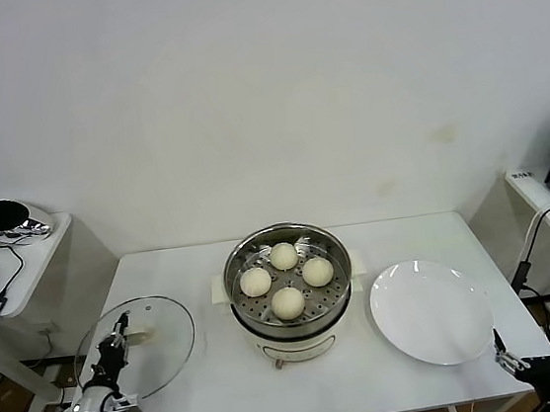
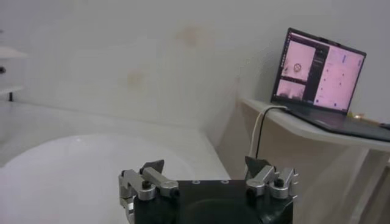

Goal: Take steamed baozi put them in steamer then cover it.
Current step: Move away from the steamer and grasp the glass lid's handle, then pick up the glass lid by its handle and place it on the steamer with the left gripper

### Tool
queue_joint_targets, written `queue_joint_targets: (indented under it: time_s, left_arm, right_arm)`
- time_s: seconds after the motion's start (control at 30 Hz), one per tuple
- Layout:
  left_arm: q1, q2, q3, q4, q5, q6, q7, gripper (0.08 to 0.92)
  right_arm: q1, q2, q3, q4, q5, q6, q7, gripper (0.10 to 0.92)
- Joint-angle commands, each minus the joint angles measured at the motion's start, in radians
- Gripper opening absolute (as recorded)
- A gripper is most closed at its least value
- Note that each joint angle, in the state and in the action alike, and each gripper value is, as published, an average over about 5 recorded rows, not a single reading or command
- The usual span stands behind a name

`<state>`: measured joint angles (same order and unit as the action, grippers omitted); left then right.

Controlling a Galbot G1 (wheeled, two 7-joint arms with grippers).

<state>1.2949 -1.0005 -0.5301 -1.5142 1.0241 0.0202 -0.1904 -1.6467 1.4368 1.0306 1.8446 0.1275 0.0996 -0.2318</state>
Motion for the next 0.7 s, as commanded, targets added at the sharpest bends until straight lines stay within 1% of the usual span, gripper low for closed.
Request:
queue_joint_targets:
  time_s: [0.03, 0.17, 0.33, 0.43, 0.57, 0.63, 0.7]
  left_arm:
    - [0.116, 0.126, -0.141, -0.370, -0.199, 0.088, 0.139, 0.152]
    - [0.092, 0.182, -0.141, -0.468, -0.294, 0.149, 0.203, 0.152]
    - [0.031, 0.206, -0.027, -0.579, -0.317, 0.229, 0.223, 0.152]
    - [-0.024, 0.202, 0.092, -0.619, -0.320, 0.281, 0.229, 0.152]
    - [-0.164, 0.198, 0.298, -0.598, -0.309, 0.354, 0.240, 0.152]
    - [-0.252, 0.180, 0.397, -0.578, -0.284, 0.405, 0.256, 0.152]
    - [-0.336, 0.139, 0.480, -0.560, -0.246, 0.463, 0.280, 0.152]
  right_arm:
    - [-0.007, 0.003, -0.017, 0.019, -0.009, 0.003, -0.005, 0.823]
    - [-0.016, 0.007, -0.023, 0.025, -0.025, 0.014, -0.010, 0.823]
    - [-0.022, 0.016, -0.031, 0.032, -0.046, 0.023, -0.011, 0.823]
    - [-0.020, 0.025, -0.043, 0.038, -0.066, 0.026, -0.010, 0.823]
    - [-0.019, 0.034, -0.062, 0.046, -0.081, 0.021, -0.012, 0.823]
    - [-0.019, 0.039, -0.069, 0.052, -0.087, 0.016, -0.010, 0.823]
    - [-0.018, 0.046, -0.071, 0.056, -0.108, 0.016, -0.006, 0.823]
